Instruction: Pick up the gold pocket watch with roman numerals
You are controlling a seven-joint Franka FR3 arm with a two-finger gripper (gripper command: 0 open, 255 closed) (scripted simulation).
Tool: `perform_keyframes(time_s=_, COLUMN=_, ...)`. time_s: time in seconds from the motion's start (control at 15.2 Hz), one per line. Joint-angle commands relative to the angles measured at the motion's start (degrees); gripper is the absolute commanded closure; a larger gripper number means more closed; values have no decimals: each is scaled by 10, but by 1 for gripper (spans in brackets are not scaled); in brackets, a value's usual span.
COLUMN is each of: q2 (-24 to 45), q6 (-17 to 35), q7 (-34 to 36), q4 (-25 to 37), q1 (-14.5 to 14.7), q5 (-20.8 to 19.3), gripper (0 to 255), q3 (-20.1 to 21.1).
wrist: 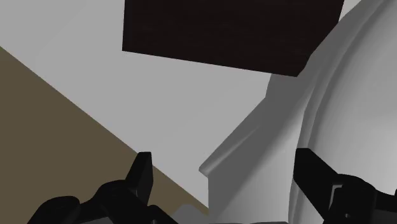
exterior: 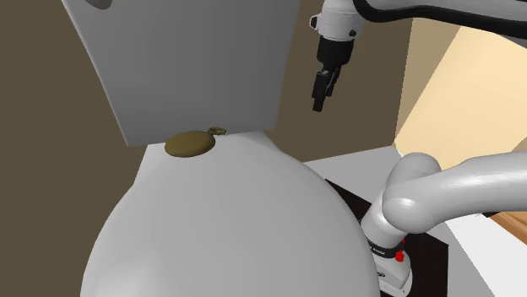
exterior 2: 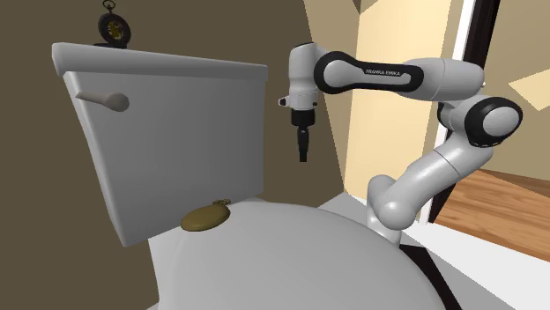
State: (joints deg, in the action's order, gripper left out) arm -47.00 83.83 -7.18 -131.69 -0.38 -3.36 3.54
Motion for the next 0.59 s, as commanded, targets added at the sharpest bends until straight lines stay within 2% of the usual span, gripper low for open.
perform_keyframes(time_s=0.0, q2=0, q6=0, q7=0, q4=0, q1=0, q5=0, gripper=0, q3=0)
perform_keyframes(time_s=0.53, q2=78, q6=51, q7=301, q4=31, q1=-54, q5=86, gripper=0, q3=143)
